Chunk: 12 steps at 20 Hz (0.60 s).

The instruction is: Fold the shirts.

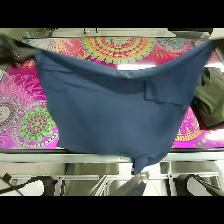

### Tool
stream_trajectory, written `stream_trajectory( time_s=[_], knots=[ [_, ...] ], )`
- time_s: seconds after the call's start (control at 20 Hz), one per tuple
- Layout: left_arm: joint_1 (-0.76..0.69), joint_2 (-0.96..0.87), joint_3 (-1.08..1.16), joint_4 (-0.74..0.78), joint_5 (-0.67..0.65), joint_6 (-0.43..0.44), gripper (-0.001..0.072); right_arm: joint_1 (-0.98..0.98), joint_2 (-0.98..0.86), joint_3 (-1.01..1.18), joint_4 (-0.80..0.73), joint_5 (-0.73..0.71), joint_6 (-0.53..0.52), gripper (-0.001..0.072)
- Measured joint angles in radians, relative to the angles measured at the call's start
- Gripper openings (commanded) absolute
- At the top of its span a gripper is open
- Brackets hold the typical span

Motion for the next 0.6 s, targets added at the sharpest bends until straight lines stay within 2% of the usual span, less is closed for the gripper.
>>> stream_trajectory(
  time_s=[0.15,0.3,0.6],
  knots=[
    [-0.024,-0.178,-0.047,0.026,0.094,0.042,0.002,0.076,-0.215,-0.034,0.005,-0.112,-0.06,0.0021],
    [-0.033,-0.358,-0.007,0.037,0.153,0.066,0.0019,0.118,-0.42,-0.023,0.098,-0.209,-0.152,0.0021],
    [-0.037,-0.631,0.248,0.043,0.175,0.076,0.0017,0.138,-0.668,0.098,0.216,-0.235,-0.238,0.0021]
  ],
)
